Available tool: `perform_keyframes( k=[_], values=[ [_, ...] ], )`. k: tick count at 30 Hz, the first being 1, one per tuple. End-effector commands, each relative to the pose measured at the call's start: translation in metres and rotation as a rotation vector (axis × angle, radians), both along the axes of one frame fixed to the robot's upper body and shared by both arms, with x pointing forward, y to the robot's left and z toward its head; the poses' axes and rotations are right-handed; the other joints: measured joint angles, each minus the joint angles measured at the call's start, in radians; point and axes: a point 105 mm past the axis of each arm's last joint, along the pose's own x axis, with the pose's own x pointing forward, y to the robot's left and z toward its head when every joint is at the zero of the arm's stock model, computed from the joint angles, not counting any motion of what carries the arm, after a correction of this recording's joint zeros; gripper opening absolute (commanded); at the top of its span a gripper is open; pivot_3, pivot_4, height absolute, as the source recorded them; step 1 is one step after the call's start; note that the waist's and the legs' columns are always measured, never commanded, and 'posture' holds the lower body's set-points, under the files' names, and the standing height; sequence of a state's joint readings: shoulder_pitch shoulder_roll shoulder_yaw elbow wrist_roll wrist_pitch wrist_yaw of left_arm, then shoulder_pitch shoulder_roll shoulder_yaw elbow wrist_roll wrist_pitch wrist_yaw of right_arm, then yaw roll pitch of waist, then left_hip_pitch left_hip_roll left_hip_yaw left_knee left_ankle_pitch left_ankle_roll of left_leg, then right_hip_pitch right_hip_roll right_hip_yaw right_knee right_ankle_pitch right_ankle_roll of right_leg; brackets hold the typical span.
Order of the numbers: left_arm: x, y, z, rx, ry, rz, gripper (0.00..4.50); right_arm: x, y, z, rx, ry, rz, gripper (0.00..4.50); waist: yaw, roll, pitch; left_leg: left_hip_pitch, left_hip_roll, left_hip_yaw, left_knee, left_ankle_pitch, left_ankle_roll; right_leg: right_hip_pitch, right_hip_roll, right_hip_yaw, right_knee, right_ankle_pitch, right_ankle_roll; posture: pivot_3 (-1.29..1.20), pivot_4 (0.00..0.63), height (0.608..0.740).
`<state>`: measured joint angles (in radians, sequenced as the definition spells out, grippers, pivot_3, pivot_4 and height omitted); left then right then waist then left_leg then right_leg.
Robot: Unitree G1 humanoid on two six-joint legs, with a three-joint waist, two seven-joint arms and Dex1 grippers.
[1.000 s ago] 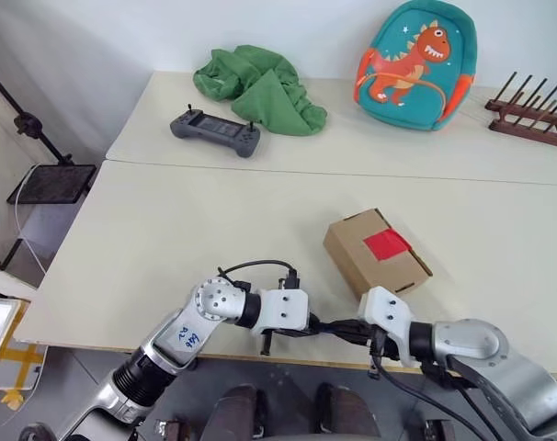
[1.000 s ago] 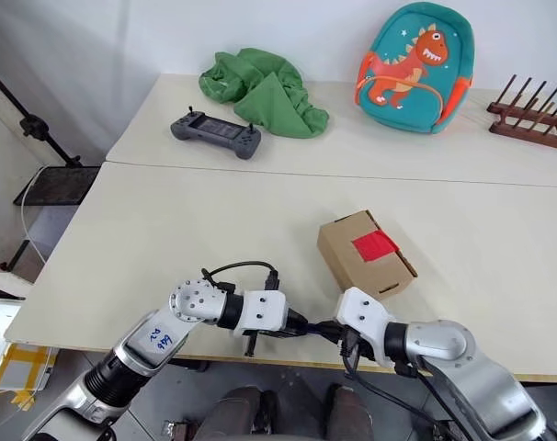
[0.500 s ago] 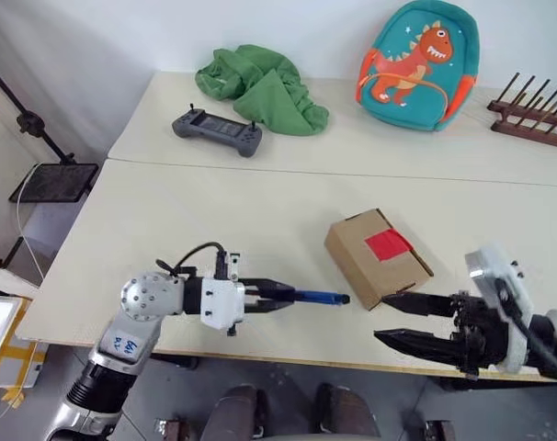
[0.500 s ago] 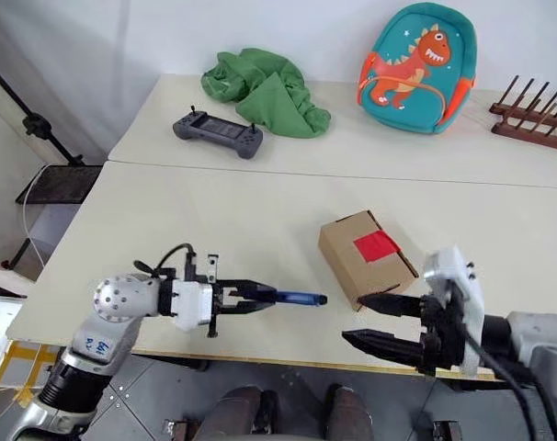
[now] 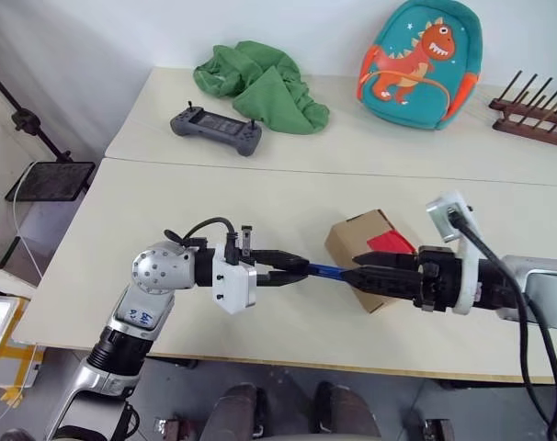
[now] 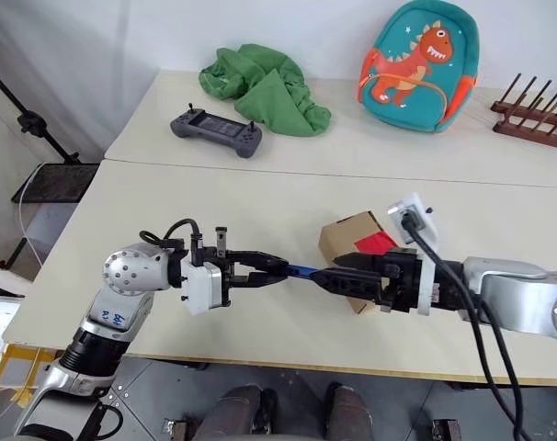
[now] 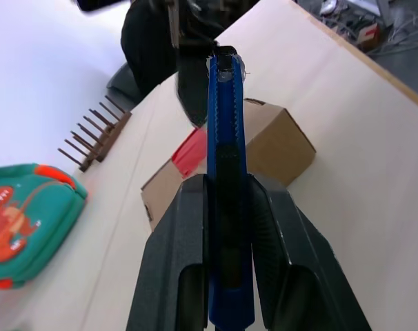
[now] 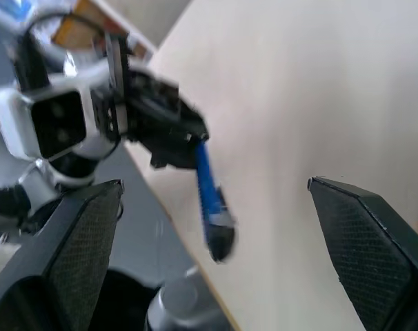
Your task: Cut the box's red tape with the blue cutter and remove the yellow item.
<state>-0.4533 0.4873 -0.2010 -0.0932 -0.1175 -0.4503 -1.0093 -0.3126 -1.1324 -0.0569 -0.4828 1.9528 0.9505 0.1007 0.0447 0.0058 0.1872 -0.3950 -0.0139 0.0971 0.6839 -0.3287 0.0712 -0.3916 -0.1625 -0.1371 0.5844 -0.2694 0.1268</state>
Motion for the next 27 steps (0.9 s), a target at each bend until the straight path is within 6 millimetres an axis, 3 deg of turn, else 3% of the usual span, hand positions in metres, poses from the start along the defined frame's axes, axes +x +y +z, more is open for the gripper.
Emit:
perform_keyframes(
  k=[1,8,21,27],
  values=[
    [0.002,-0.003,0.007,-0.031,-0.034,0.014,0.46,0.002,0.006,0.004,0.014,-0.007,0.003,4.47,0.0,0.0,0.0,-0.001,0.0,0.0,0.0,0.0,0.0,0.0,0.001,-0.001,0.0,0.0,0.0,0.0,0.15,0.74],
    [0.004,-0.006,0.008,-0.04,-0.041,0.026,0.46,0.008,0.01,0.001,0.018,0.004,-0.014,4.47,-0.001,0.0,0.0,-0.001,0.0,0.0,0.0,0.0,0.0,-0.001,0.006,-0.002,0.0,0.0,0.001,0.0,0.15,0.74],
    [0.005,-0.011,0.008,-0.043,-0.037,0.028,0.46,0.011,0.014,-0.002,0.018,0.021,-0.018,0.17,-0.002,0.0,0.0,-0.001,0.0,0.0,0.0,0.0,0.0,-0.001,0.007,-0.001,0.0,0.0,0.001,0.0,0.15,0.74],
    [0.005,-0.011,0.009,-0.041,-0.041,0.029,0.46,0.013,0.014,-0.002,0.03,0.024,-0.029,0.16,-0.003,0.0,0.0,-0.001,0.001,0.0,0.0,0.0,0.0,-0.001,0.007,-0.001,0.0,0.0,0.001,0.0,0.15,0.74]
  ],
)
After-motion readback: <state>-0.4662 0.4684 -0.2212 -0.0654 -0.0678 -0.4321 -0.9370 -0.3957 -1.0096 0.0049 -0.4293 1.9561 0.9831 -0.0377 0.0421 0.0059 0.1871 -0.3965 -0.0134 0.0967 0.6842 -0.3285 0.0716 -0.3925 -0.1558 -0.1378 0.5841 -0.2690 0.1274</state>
